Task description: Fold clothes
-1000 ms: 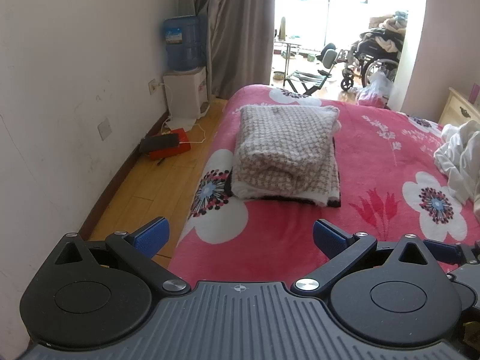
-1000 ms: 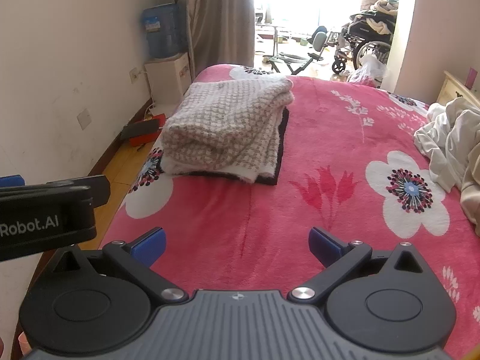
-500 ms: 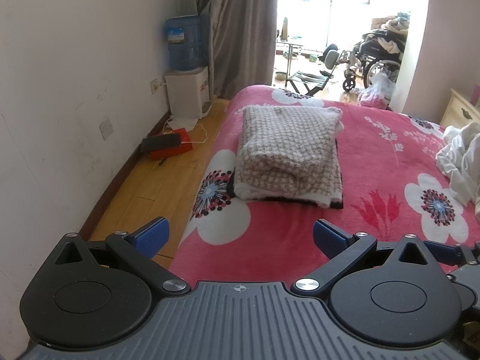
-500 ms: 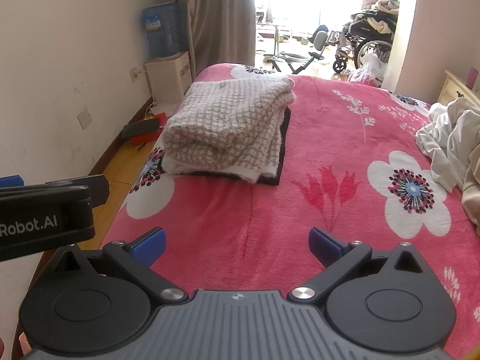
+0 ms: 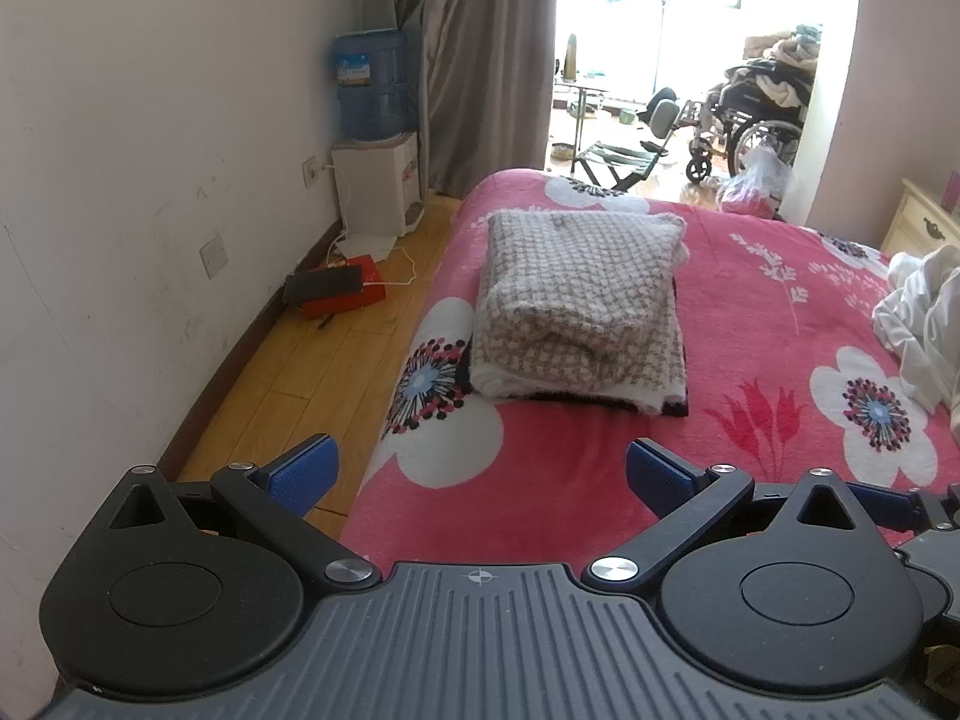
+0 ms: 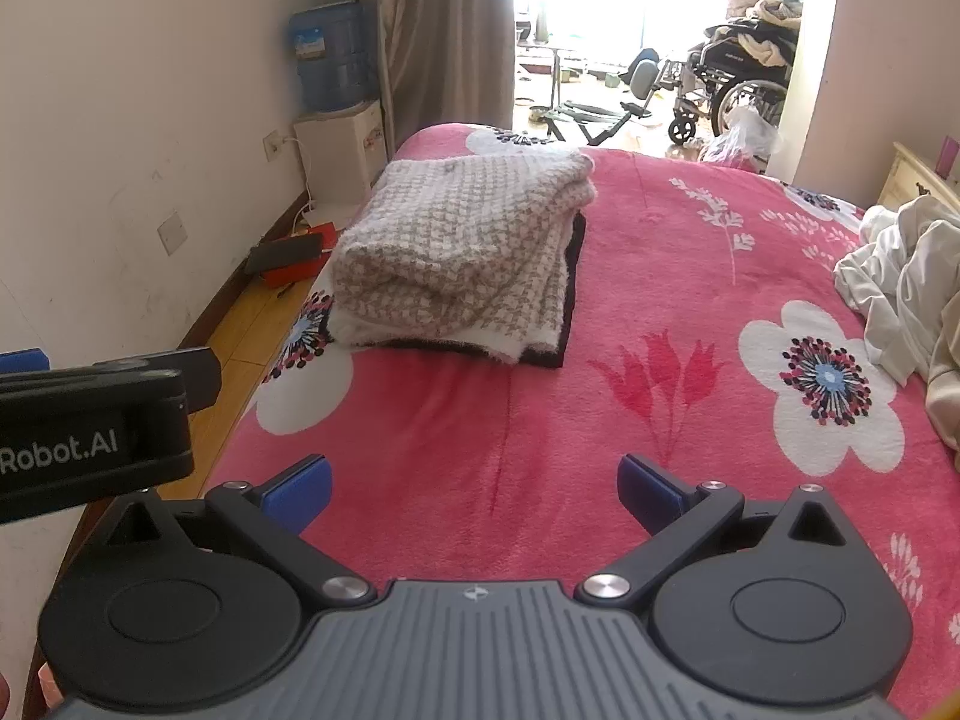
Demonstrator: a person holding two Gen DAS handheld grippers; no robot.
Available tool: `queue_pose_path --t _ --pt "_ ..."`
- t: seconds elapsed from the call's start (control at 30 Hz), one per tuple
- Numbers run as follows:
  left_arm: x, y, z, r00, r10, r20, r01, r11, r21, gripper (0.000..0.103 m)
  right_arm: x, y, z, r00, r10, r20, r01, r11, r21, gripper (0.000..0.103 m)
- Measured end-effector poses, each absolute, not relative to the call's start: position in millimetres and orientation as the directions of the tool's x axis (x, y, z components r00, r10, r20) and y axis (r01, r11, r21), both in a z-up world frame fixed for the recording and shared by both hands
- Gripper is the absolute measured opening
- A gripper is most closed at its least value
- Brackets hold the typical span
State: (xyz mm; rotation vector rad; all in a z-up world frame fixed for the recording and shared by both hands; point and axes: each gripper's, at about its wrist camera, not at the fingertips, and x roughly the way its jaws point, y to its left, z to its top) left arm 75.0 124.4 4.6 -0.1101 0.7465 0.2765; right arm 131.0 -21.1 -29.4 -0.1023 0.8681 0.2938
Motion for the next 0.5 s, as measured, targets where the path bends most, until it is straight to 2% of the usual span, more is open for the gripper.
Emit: queue_pose_path --t 0.5 --pt "73.8 126.0 4.8 0.701 0.206 -0.683 -0.287 0.958 -0.006 0.103 129.7 -19.9 -29.1 0.609 0.214 -0.764 -0.297 0.954 0.03 0.103"
